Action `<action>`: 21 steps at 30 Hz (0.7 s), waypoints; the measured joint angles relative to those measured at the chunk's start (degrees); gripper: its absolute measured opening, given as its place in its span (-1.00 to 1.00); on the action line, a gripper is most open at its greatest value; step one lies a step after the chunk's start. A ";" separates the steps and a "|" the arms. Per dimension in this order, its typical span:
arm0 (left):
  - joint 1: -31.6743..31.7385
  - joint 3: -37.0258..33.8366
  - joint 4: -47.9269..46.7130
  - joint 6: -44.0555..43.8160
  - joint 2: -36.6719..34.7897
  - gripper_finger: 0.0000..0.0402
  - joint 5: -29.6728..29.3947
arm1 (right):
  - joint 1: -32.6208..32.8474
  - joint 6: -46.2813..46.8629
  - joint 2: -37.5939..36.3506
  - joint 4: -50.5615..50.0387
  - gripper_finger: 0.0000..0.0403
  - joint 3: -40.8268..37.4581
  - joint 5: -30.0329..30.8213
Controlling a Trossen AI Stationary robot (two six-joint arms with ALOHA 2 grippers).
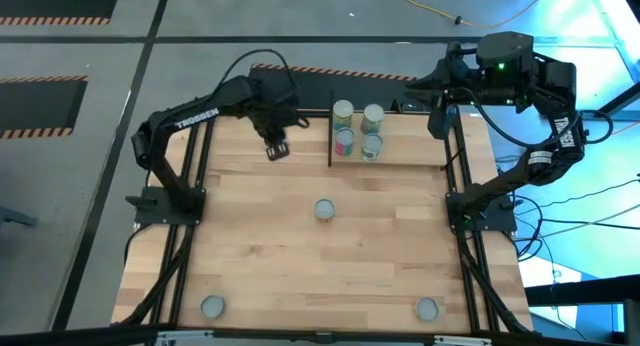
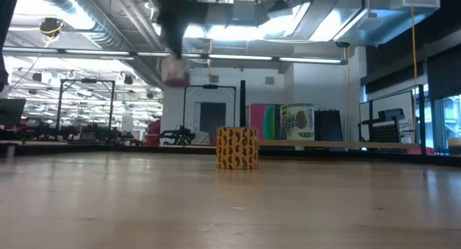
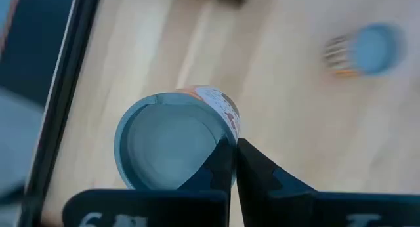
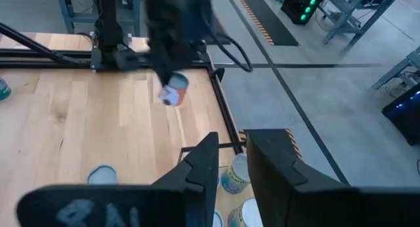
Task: Pick and place cans onto a shelf
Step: Put the canned saucy meatballs on the shelf
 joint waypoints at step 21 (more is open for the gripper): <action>-27.86 8.21 19.64 11.55 6.36 -1.00 2.50 | 0.00 1.33 0.00 -1.48 -0.59 0.00 0.00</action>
